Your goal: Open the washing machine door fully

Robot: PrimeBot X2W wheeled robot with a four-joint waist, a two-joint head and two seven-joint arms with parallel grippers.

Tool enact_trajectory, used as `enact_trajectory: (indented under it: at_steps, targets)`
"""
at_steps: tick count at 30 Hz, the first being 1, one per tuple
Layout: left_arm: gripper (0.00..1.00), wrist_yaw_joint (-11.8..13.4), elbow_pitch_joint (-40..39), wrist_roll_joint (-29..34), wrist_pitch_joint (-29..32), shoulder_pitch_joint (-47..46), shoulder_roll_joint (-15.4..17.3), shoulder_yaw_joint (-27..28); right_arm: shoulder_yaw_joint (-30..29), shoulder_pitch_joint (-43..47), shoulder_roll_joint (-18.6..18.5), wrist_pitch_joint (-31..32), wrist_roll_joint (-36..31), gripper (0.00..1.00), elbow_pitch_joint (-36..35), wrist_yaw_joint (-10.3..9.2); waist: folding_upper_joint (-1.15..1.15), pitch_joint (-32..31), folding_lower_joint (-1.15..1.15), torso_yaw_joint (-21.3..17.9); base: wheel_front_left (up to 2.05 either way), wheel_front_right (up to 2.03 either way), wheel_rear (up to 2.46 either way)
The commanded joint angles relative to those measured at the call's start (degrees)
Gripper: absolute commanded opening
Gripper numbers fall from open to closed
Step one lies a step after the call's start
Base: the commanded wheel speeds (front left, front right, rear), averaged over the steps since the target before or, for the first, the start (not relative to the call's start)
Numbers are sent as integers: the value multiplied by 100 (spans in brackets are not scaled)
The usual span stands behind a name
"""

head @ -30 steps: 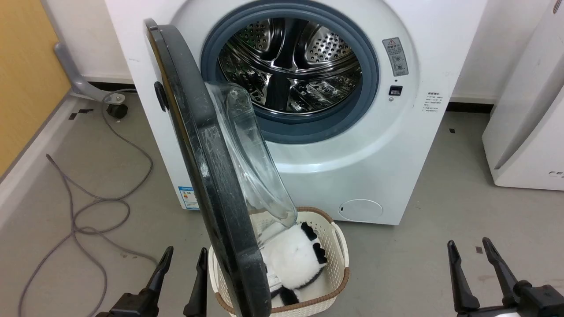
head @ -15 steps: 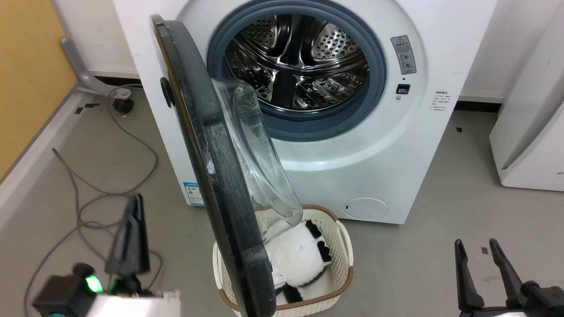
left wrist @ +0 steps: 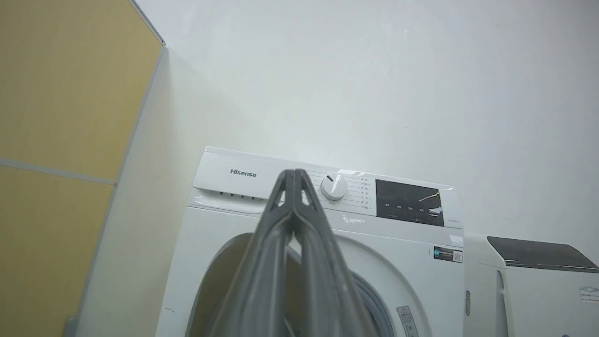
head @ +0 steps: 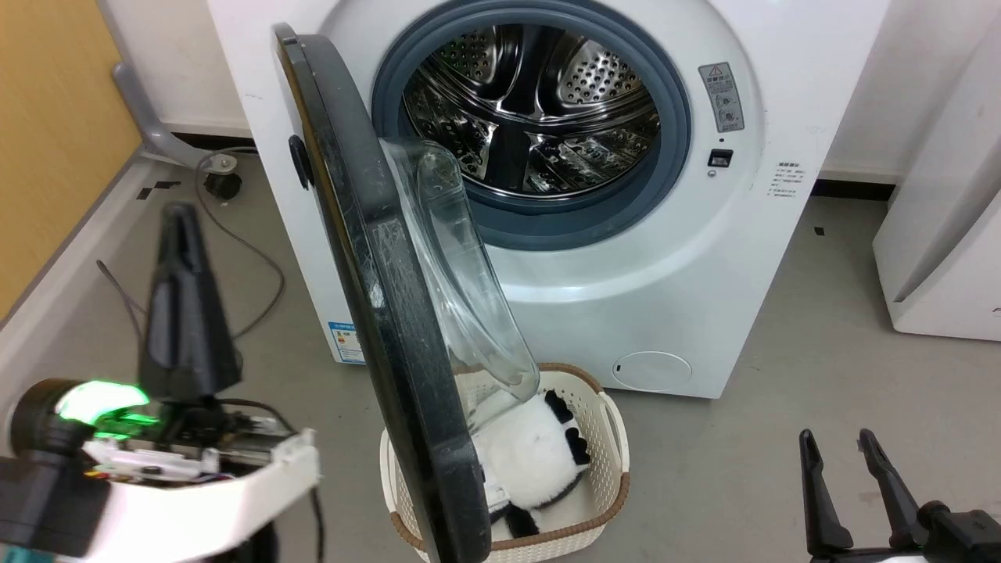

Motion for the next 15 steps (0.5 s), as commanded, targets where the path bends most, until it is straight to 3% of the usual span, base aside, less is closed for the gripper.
enact_trajectory:
  at_steps: [1,8,15]
  targets:
    - [0,30,-90,34,-25,-64,7,-103,-3,-51,25,-25,39,100,4,3,0,-1,0,-5,0,0,0]
    - [0,-138,72,124,9,191,20,-913,-33,-41,26,-25,81,100,27,3,0,-19,0,3,0,0,0]
    - [0,-274,245,150,697,401,88,-1790,-55,-39,26,-25,139,100,59,3,0,-11,0,78,0,0,0]
